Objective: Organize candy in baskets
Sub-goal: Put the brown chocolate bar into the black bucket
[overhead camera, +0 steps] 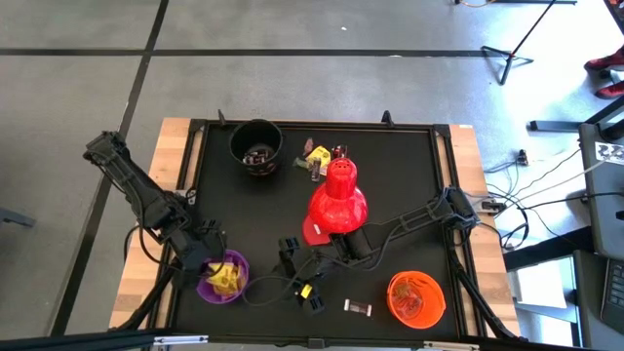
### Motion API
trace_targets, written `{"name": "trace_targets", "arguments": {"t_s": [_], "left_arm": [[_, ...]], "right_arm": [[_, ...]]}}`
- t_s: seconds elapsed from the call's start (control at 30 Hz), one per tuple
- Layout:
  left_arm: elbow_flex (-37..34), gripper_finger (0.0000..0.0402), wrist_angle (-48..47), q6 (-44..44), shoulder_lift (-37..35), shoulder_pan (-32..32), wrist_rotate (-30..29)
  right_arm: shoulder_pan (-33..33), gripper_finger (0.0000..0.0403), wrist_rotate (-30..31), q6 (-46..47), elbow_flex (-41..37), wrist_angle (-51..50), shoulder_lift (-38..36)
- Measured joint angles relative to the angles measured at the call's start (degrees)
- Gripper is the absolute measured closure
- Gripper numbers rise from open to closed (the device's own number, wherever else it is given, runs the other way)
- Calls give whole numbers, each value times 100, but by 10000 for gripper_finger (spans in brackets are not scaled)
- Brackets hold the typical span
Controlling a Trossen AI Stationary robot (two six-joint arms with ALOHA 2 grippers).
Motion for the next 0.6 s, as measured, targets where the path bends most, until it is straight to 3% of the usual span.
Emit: {"name": "trace_targets", "arguments": {"t_s": [0.6], "left_arm": [[2, 234, 169, 219, 0, 0, -438]], "right_arm": [[-2, 91, -2, 127, 1, 280, 2]]}}
